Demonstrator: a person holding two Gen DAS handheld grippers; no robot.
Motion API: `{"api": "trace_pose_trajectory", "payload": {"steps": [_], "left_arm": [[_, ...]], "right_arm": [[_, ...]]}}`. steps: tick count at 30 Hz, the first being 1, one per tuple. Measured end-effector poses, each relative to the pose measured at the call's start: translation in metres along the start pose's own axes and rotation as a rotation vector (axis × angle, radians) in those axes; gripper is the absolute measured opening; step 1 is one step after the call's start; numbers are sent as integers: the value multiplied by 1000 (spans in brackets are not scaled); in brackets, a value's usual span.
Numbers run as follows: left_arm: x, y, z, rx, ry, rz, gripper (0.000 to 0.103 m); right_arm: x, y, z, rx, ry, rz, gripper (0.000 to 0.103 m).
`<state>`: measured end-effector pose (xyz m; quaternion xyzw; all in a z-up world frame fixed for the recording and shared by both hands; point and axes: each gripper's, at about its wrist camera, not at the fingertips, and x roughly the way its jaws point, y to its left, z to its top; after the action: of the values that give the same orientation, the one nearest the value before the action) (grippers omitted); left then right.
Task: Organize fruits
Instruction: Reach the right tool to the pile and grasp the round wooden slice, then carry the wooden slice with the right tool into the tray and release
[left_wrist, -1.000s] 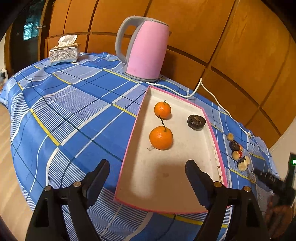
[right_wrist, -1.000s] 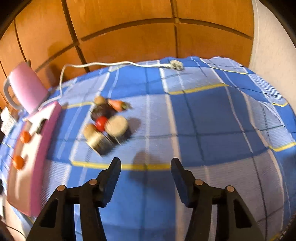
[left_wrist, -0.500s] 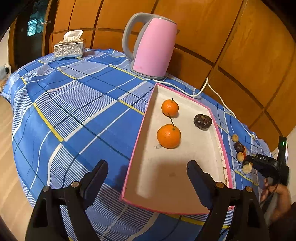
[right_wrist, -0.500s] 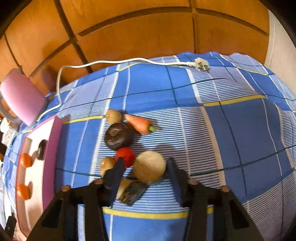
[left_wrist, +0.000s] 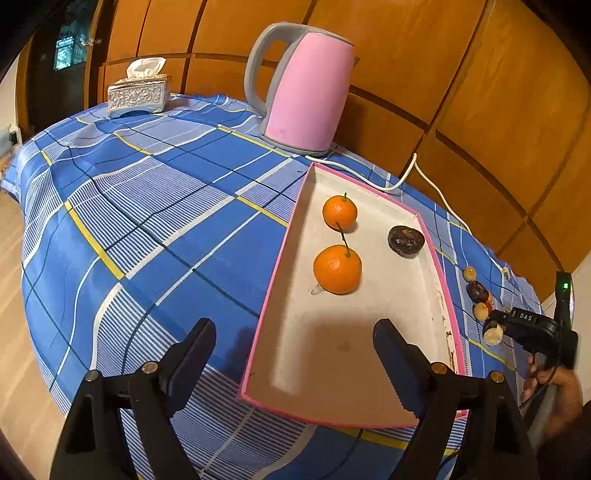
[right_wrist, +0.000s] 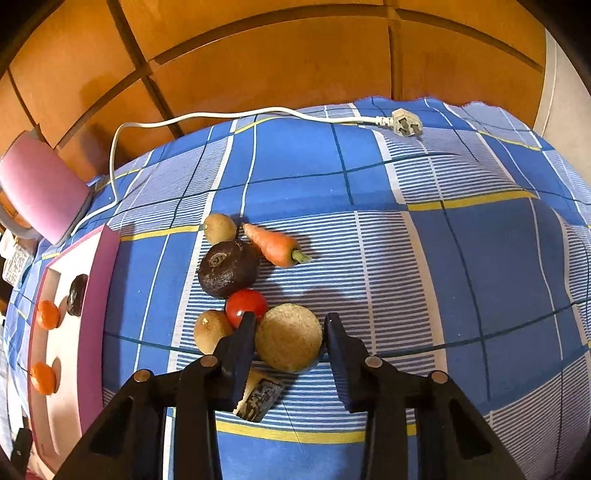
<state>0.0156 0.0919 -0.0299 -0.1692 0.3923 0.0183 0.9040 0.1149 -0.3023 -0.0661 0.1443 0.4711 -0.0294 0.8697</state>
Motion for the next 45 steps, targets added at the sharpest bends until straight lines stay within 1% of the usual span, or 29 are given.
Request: {"api": "trace_pose_trajectory", "payload": {"steps": [3, 7, 11, 15, 18, 27, 31, 34, 38, 42, 45], "left_arm": [[1, 0, -1, 0, 3, -1, 87], [3, 1, -2, -2, 14, 3, 87], [4, 1, -3, -6, 18, 7, 87], [6, 2, -4, -9, 27, 9, 87], [5, 1, -4, -6, 25, 8, 87], [4, -1, -5, 0, 25, 8, 87], [4, -1, -5, 3, 26, 9, 87], [4, -2, -5, 3, 26, 9, 87], [5, -2, -6, 7, 31, 6, 88], [6, -2, -6, 11, 32, 6, 89], [7, -2, -6, 12, 35, 6, 89]], "right_arm": [[-4, -1, -3, -1, -24, -11, 37], [-18, -8, -5, 4, -81, -24, 37], [-33, -10, -5, -28, -128, -35, 37], [-49, -3, -9, -72, -164, 2, 37], [-58, 10, -16, -116, -180, 21, 37], [-71, 42, -35, -208, -190, 71, 37], [-73, 59, -42, -260, -179, 112, 37], [-74, 75, -48, -299, -165, 162, 37], [-75, 107, -55, -400, -138, 240, 37], [-72, 137, -59, -495, -114, 293, 37], [-65, 159, -59, -556, -103, 298, 37]]}}
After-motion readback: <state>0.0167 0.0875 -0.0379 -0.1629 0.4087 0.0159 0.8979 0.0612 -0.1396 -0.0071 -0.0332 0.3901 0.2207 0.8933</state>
